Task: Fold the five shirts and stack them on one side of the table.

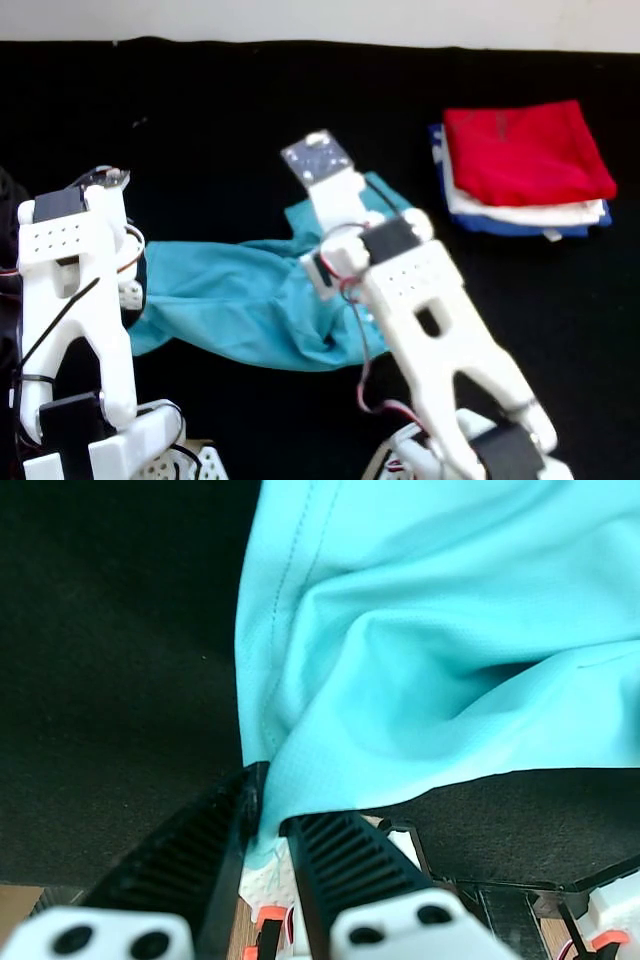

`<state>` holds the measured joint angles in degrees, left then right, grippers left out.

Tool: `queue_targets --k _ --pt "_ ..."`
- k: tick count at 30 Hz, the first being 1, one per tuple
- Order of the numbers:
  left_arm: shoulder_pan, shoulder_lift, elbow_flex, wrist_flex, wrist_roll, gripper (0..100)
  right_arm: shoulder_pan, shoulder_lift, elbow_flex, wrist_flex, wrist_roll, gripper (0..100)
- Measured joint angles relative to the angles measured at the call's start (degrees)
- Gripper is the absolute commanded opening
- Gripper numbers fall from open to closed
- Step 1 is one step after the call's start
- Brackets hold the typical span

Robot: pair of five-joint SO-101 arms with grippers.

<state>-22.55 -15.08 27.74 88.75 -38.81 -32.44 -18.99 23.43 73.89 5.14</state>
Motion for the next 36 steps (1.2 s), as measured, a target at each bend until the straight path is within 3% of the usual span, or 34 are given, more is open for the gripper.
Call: queue_targets --k 10,12,16,23,29,36 --pt "0.0 0.0 0.0 -0.6 0.0 1 -1.8 16.4 -7.0 5.9 -0.2 24.5" --pt "0.0 0.0 0.0 -1.4 0.0 1 -2.9 18.2 -7.0 6.0 -0.2 19.5" --pt "0.0 0.0 0.0 -1.6 0.0 1 -3.3 21.7 -7.1 6.0 0.7 0.0" --pt "0.0 0.0 0.0 -1.6 0.0 1 -1.1 18.4 -15.8 6.1 1.1 0.5" --pt "0.0 0.0 0.0 -1.6 0.0 1 2.8 12.7 -23.2 10.2 6.2 0.5" --pt "0.0 0.0 0.0 -1.6 0.0 1 -7.4 12.5 -20.9 17.1 7.0 0.5"
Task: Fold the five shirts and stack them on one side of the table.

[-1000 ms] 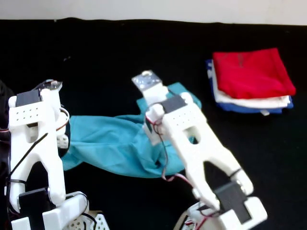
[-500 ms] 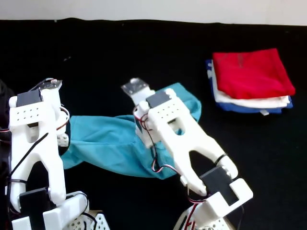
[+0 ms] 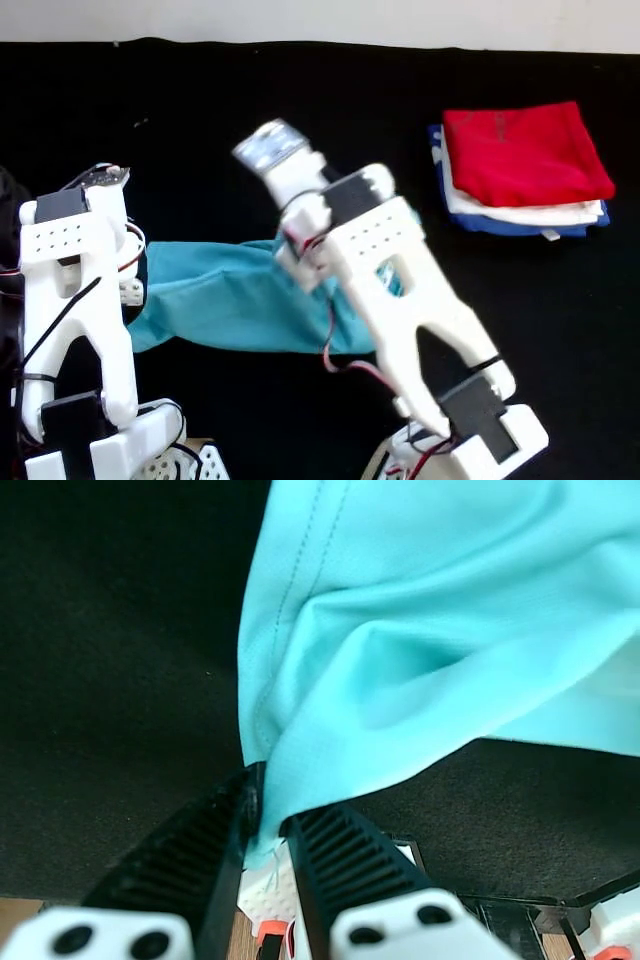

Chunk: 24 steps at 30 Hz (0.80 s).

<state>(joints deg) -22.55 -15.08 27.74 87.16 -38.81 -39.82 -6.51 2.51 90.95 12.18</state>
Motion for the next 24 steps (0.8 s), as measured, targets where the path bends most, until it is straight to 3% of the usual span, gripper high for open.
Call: queue_targets --k 5,11,15,18,24 --pt "-0.7 0.0 0.0 0.0 0.0 1 -6.2 0.0 4.3 4.7 1.8 2.6" --pt "-1.4 0.0 0.0 0.0 0.0 1 -11.1 -2.2 4.6 9.1 5.1 24.4" --pt "-1.4 0.0 0.0 0.0 0.0 1 -11.3 -7.9 4.2 9.2 5.5 25.2" --pt "-1.4 0.0 0.0 0.0 0.0 1 -8.2 -11.7 1.3 9.2 5.5 25.2" --pt "-1.4 0.0 0.0 0.0 0.0 1 5.9 -10.1 1.1 4.0 4.8 27.0"
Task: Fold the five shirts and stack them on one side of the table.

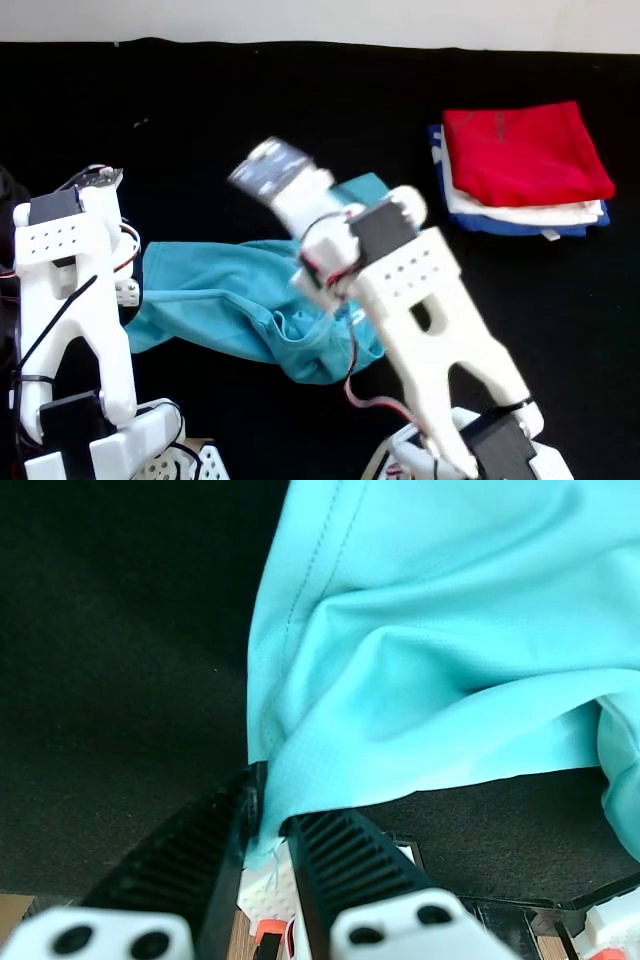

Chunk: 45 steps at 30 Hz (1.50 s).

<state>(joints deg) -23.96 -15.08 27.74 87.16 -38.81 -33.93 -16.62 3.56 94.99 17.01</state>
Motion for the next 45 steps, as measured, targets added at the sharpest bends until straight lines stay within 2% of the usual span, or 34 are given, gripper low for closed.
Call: queue_targets --k 4,7,14,16,21,22,23,30,35,37,41,45 --pt "0.0 0.0 0.0 0.0 0.0 1 6.2 9.0 2.4 -9.5 -5.0 40.0" --pt "0.0 0.0 0.0 0.0 0.0 1 6.9 18.1 2.2 -13.8 -8.2 40.6" --pt "0.0 0.0 0.0 0.0 0.0 1 3.8 36.4 -4.0 -15.2 -9.1 40.3" --pt "0.0 0.0 0.0 0.0 0.0 1 3.7 40.9 -6.3 -15.3 -9.1 35.8" --pt "0.0 0.0 0.0 0.0 0.0 1 5.4 49.9 -14.5 -15.1 -9.2 1.2" --pt "0.0 0.0 0.0 0.0 0.0 1 6.1 51.3 -16.4 -15.1 -9.2 0.3" --pt "0.0 0.0 0.0 0.0 0.0 1 7.1 52.7 -18.5 -15.0 -9.3 2.7" --pt "0.0 0.0 0.0 -3.9 0.0 1 13.5 56.9 -36.7 -15.0 -9.4 0.7" --pt "0.0 0.0 0.0 -9.3 0.0 1 15.7 57.2 -52.4 -17.8 -4.9 1.5" --pt "0.0 0.0 0.0 -11.0 0.0 1 16.1 57.1 -54.2 -20.3 -3.8 6.0" --pt "0.0 0.0 0.0 -12.3 0.0 1 16.4 57.4 -54.4 -20.8 -3.4 21.3" --pt "0.0 0.0 0.0 -12.4 0.0 1 17.6 57.3 -56.5 -14.7 -3.3 22.6"
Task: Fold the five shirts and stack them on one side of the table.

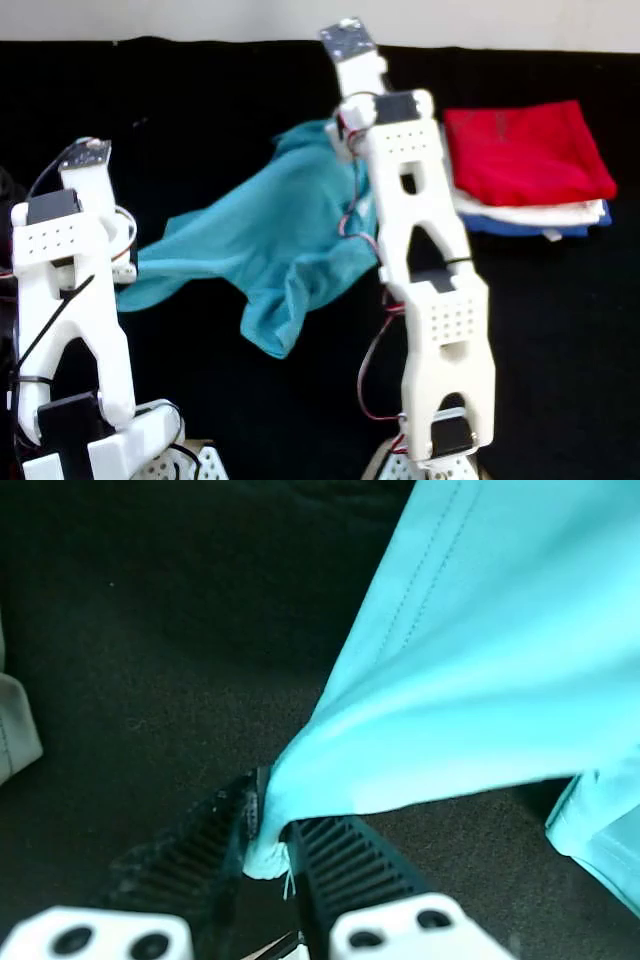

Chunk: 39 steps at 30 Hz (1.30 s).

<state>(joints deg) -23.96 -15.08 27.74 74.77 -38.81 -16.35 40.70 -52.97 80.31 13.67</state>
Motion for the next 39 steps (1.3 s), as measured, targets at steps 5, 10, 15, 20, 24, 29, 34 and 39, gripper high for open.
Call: queue_targets --k 5,10,15,20,24,29,34,39 --pt "0.0 0.0 0.0 0.0 0.0 1 0.1 0.0 -7.9 9.5 0.0 22.4" --pt "0.0 0.0 0.0 -0.6 0.0 1 -1.4 -0.1 -16.0 19.1 0.0 22.4" --pt "0.0 0.0 0.0 -1.7 0.0 1 -4.2 -0.1 -16.4 20.0 -3.7 22.4" --pt "0.0 0.0 0.0 -1.7 0.0 1 -7.8 -1.0 -11.5 20.1 -7.6 22.4" --pt "0.0 0.0 0.0 -1.7 0.0 1 -11.9 -8.9 0.1 20.1 -9.8 22.4" --pt "0.0 0.0 0.0 -1.7 0.0 1 -19.3 -19.2 21.5 19.3 -10.1 22.4" --pt "0.0 0.0 0.0 -1.7 0.0 1 -26.5 -23.3 36.0 12.6 -10.1 22.4" --pt "0.0 0.0 0.0 -1.7 0.0 1 -30.1 -24.1 45.0 8.5 -10.1 22.4"
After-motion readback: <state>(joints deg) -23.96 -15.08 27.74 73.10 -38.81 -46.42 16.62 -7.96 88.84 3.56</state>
